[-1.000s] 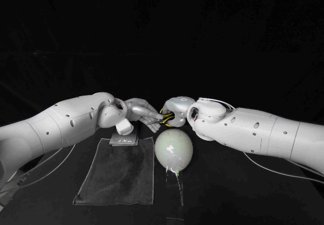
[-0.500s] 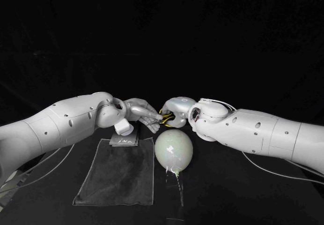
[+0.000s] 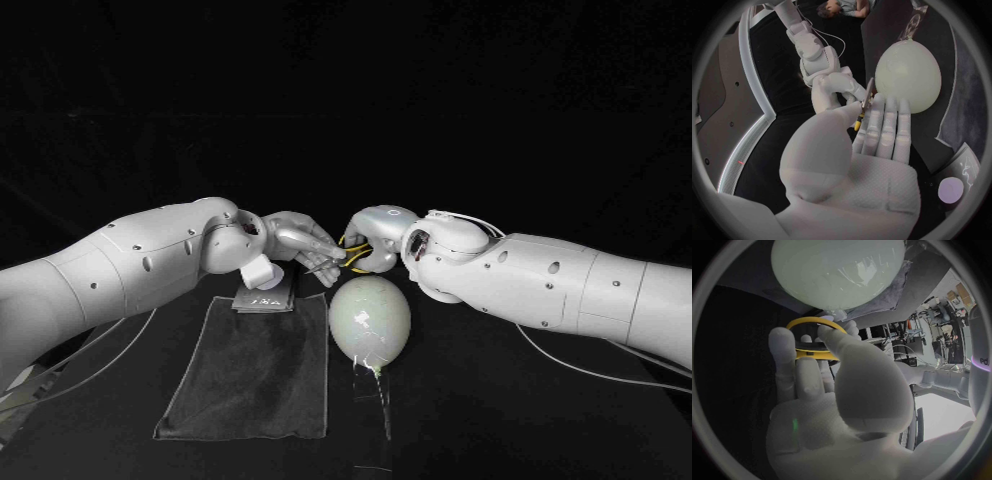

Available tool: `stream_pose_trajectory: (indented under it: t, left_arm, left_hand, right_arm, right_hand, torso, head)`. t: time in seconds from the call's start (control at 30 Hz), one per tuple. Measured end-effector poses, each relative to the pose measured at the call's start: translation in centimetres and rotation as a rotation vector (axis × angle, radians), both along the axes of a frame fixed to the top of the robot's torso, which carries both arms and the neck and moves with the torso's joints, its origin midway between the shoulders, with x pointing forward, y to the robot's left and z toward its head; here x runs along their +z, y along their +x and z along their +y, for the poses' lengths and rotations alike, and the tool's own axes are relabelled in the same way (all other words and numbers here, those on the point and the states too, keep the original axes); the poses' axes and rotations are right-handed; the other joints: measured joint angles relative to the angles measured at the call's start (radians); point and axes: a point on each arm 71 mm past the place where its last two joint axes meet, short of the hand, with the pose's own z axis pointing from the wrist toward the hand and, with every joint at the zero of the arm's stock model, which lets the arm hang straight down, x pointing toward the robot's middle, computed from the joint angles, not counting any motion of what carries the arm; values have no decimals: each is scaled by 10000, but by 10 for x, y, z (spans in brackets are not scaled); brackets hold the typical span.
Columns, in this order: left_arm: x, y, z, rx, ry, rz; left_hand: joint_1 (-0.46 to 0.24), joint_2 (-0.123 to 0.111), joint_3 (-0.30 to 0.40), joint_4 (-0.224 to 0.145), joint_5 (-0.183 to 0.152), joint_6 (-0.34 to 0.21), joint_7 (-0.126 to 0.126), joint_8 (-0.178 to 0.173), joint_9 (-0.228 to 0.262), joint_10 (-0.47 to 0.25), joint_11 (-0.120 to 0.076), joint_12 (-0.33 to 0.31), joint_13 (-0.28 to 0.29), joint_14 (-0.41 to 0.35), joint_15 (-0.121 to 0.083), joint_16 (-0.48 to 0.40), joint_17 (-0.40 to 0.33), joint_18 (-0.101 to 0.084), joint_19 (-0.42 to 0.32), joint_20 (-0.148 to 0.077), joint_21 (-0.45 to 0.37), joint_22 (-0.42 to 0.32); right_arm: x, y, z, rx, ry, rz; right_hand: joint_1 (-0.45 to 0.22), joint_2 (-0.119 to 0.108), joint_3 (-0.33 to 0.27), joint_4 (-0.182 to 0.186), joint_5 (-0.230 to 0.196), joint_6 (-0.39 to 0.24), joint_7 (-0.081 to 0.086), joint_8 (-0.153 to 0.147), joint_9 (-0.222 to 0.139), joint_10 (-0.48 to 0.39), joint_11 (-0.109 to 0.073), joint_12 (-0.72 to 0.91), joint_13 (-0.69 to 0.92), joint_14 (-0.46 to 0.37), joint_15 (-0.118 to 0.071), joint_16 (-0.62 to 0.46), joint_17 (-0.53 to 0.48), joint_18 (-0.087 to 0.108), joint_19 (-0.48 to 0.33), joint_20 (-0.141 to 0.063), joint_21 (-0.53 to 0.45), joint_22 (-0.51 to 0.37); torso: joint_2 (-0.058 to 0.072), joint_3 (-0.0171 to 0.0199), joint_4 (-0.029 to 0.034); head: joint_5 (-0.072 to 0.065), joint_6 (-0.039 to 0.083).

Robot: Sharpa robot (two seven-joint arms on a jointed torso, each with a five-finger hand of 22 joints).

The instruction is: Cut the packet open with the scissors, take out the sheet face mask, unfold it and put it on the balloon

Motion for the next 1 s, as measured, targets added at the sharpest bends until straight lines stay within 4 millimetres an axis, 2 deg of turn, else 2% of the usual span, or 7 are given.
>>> stream_pose_trajectory:
  t: [0.1,0.27,0.43,0.5,0.57,0.73,1.0]
  left_arm:
    - [0,0,1,-10,-13,-1]
    - [0,0,0,-40,-23,2]
    - [-1,0,-1,-78,-11,18]
    - [-1,0,-1,-73,-9,20]
    - [-2,0,-2,-69,-5,23]
    - [-2,1,-2,-66,-28,22]
    - [-2,0,-5,-117,-122,50]
  left_hand:
    - [9,9,1,-1,0,0,-1,0,-1,0,0,-1,0,0,1,0,4,-1,0,0,0,0]
    - [9,9,2,-2,0,0,-2,-1,-3,0,0,-5,-1,1,3,0,9,-1,0,0,0,0]
    - [9,9,4,-4,40,-1,-2,-3,5,1,0,-5,-1,1,6,0,8,-2,0,0,1,-1]
    - [9,9,160,-160,41,-1,-3,-5,53,1,0,-5,0,6,12,0,8,-2,-37,-36,37,-1]
    - [9,9,160,-160,41,-2,-3,-16,63,2,2,-5,0,11,18,0,8,-2,-37,-36,38,-1]
    - [2,4,161,-160,40,-2,-3,-40,25,17,16,-5,0,-22,-12,0,7,-62,-37,-36,38,-1]
    - [-52,-19,161,-160,22,-1,-2,-40,18,13,12,-5,0,-16,-18,0,15,57,-37,-35,67,31]
  right_arm:
    - [0,-1,0,-77,21,-25]
    - [1,-1,0,-215,-19,-64]
    - [1,-2,1,-345,-164,-78]
    - [0,-2,1,-363,-234,-52]
    - [0,-3,2,-373,-325,-2]
    - [-2,-4,3,-361,-552,186]
    - [-3,-4,4,-328,-772,400]
  right_hand:
    - [-8,-3,-42,45,0,-49,-132,246,284,0,0,12,1432,-4,-9,0,-15,-33,122,-78,339,427]
    - [-220,-212,30,115,1,51,-373,579,682,142,-141,39,1642,2,-111,-2,-22,-237,484,-156,1106,1369]
    - [-361,-330,75,323,-57,94,-532,723,901,293,-292,65,1646,0,-181,-2,-28,-237,452,-181,981,1287]
    - [-306,-273,133,317,-57,-341,-234,449,855,295,-299,64,1190,17,-152,-3,-32,-242,279,-136,686,1004]
    - [-209,-174,221,231,-57,-669,94,154,747,293,-301,63,620,9,99,-4,-33,-243,208,-60,647,966]
    - [-454,82,580,149,-84,-1022,448,-480,559,217,-229,-1088,-760,-1,590,-5,1,-251,184,269,549,917]
    - [-448,315,902,-121,-100,-1204,629,-826,381,217,-228,-2656,-1981,-13,814,-5,13,-257,105,438,406,829]
  torso:
    - [-9,7,7]
    - [-14,7,10]
    - [-15,0,5]
    - [-14,0,2]
    - [-14,0,2]
    - [-15,0,10]
    - [-12,0,3]
  head:
    - [-5,-24]
    - [-6,-34]
    - [24,-18]
    - [35,-6]
    - [37,-2]
    - [26,-22]
    - [34,-23]
